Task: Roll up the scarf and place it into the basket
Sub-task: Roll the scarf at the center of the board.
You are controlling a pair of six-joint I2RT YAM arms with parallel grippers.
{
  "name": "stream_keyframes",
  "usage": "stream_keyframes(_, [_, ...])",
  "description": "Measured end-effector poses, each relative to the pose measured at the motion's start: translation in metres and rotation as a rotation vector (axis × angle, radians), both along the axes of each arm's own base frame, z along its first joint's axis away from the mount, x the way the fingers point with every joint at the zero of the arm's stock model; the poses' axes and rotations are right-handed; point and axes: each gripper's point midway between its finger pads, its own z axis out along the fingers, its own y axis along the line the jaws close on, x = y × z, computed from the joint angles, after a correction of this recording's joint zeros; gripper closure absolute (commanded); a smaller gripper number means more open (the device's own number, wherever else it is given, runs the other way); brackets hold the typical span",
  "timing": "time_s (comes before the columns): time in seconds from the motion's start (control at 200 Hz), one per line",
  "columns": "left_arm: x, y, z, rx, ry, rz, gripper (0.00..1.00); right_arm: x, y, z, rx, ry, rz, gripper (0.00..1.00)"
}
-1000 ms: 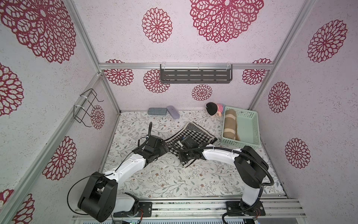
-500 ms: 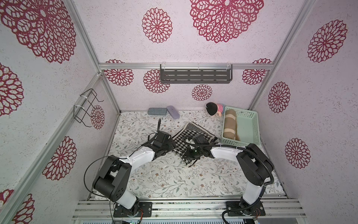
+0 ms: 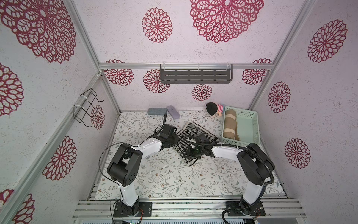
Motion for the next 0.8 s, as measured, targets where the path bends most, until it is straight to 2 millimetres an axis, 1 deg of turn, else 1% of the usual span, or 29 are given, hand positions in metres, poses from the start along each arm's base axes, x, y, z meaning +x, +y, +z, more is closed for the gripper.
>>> stream_keyframes(0.085, [0.007, -0.006, -0.013, -0.006, 0.030, 0.004, 0.84, 0.000, -0.005, -0.004, -0.030, -0.006, -0.003, 0.78])
stream_keyframes(0.155, [0.011, -0.009, -0.027, -0.009, 0.061, 0.013, 0.85, 0.001, -0.010, -0.006, -0.070, -0.015, -0.008, 0.69])
stream_keyframes(0.19, [0.013, -0.010, -0.034, -0.008, 0.075, 0.018, 0.85, 0.003, -0.013, -0.006, -0.092, -0.025, -0.012, 0.65])
stream_keyframes(0.26, [0.015, -0.010, -0.045, -0.005, 0.097, 0.030, 0.87, 0.007, -0.022, -0.001, -0.144, -0.061, -0.022, 0.60])
stream_keyframes(0.335, [0.019, -0.011, -0.043, -0.008, 0.100, 0.037, 0.89, 0.012, -0.033, 0.011, -0.201, -0.117, -0.037, 0.58])
stream_keyframes(0.44, [0.026, -0.013, -0.038, -0.011, 0.095, 0.047, 0.91, 0.017, -0.048, 0.035, -0.267, -0.206, -0.058, 0.58])
stream_keyframes(0.535, [0.025, -0.012, -0.043, -0.011, 0.108, 0.064, 0.92, 0.020, -0.055, 0.054, -0.335, -0.283, -0.066, 0.61])
stream_keyframes(0.605, [0.025, -0.011, -0.044, -0.014, 0.115, 0.076, 0.92, 0.016, -0.048, 0.063, -0.381, -0.337, -0.044, 0.66])
stream_keyframes(0.651, [0.025, -0.011, -0.044, -0.016, 0.116, 0.081, 0.92, 0.009, -0.039, 0.068, -0.401, -0.367, -0.013, 0.68])
stream_keyframes(0.736, [0.025, -0.011, -0.044, -0.020, 0.119, 0.089, 0.92, -0.009, -0.015, 0.074, -0.416, -0.415, 0.064, 0.73])
stream_keyframes(0.796, [0.025, -0.011, -0.044, -0.022, 0.120, 0.092, 0.92, -0.022, 0.002, 0.074, -0.410, -0.430, 0.114, 0.76])
